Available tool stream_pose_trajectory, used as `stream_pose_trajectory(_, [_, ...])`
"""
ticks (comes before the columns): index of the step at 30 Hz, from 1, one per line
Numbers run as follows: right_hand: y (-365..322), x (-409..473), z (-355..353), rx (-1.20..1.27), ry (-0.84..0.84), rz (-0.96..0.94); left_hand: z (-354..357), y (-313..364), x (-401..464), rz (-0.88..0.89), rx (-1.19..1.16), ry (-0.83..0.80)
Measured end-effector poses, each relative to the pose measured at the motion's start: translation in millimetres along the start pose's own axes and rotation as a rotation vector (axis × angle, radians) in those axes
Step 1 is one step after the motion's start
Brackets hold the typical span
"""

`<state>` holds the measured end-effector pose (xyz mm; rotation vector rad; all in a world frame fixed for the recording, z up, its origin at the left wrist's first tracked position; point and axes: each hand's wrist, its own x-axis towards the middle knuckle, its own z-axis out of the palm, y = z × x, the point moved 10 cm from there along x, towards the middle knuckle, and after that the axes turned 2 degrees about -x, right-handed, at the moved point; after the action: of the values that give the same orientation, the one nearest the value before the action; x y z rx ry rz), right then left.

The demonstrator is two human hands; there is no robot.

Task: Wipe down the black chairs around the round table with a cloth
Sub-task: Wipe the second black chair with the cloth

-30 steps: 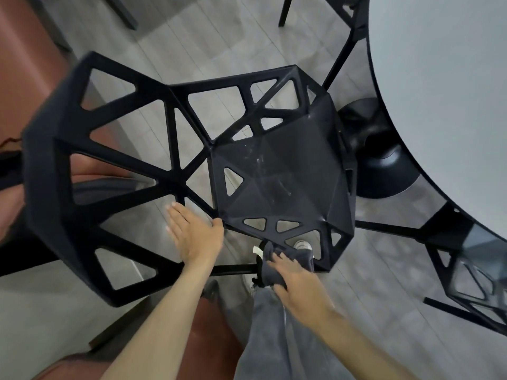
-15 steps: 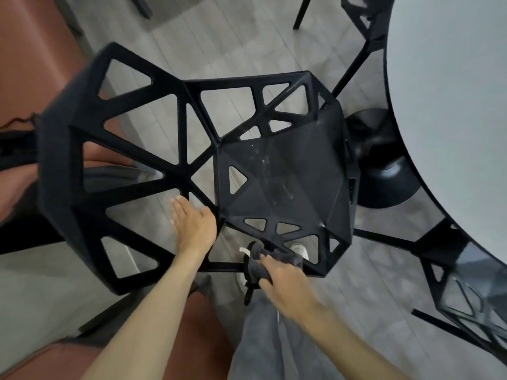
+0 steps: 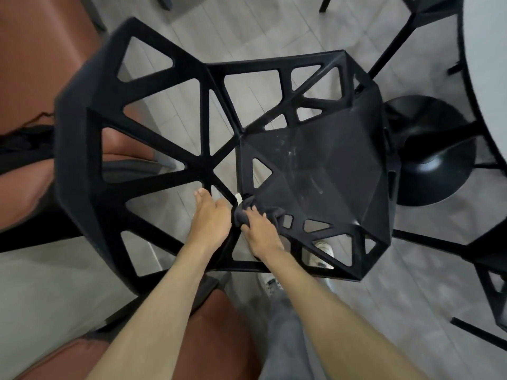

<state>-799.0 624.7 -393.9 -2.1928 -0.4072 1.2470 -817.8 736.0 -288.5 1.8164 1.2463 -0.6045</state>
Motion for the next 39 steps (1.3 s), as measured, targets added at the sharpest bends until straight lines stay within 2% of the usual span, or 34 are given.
stream_pose_trajectory(4, [-11, -36, -14, 0.047, -0.094, -0.074, 1, 1, -7, -0.011, -0.006, -0.016])
stream_pose_trajectory(8, [-29, -47, -26, -0.042, -0.189, -0.208, 2, 3, -13, -0.026, -0.035, -0.019])
stream_pose_trajectory(13, [-30, 12, -58, -0.038, 0.140, -0.209, 3, -1, -7, -0.031, -0.049, 0.005])
stream_pose_trajectory(16, [-19, 20, -35, -0.146, 0.026, -0.312, 5, 0, -8, -0.009, -0.016, 0.022])
stream_pose_trajectory(20, [30, -3, -27, -0.352, -0.169, -0.400, 7, 3, -11, 0.007, 0.016, -0.008])
stream_pose_trajectory(23, [78, -33, -51, -0.466, -0.186, -0.420, 4, 4, -13, 0.007, 0.015, -0.019])
stream_pose_trajectory(27, [129, -63, -84, -0.494, -0.017, -0.335, 2, 6, -15, 0.011, 0.010, -0.016])
stream_pose_trajectory(30, [120, -54, -108, -0.106, 0.245, -0.117, 2, 6, -15, 0.029, 0.020, -0.010])
stream_pose_trajectory(32, [86, -38, -110, 0.103, 0.373, -0.082, 3, 5, -12, 0.023, 0.013, -0.008])
stream_pose_trajectory(33, [64, -25, -100, 0.150, 0.343, -0.114, 3, 4, -11, 0.015, 0.004, -0.010])
stream_pose_trajectory(35, [19, -1, -66, 0.094, 0.164, -0.225, 4, 2, -9, 0.013, 0.004, -0.013])
stream_pose_trajectory(37, [-6, 13, -29, -0.141, -0.039, -0.345, 5, 1, -8, 0.024, 0.023, -0.006])
stream_pose_trajectory(39, [5, 16, -18, -0.303, -0.124, -0.378, 6, 1, -7, 0.020, 0.029, -0.001])
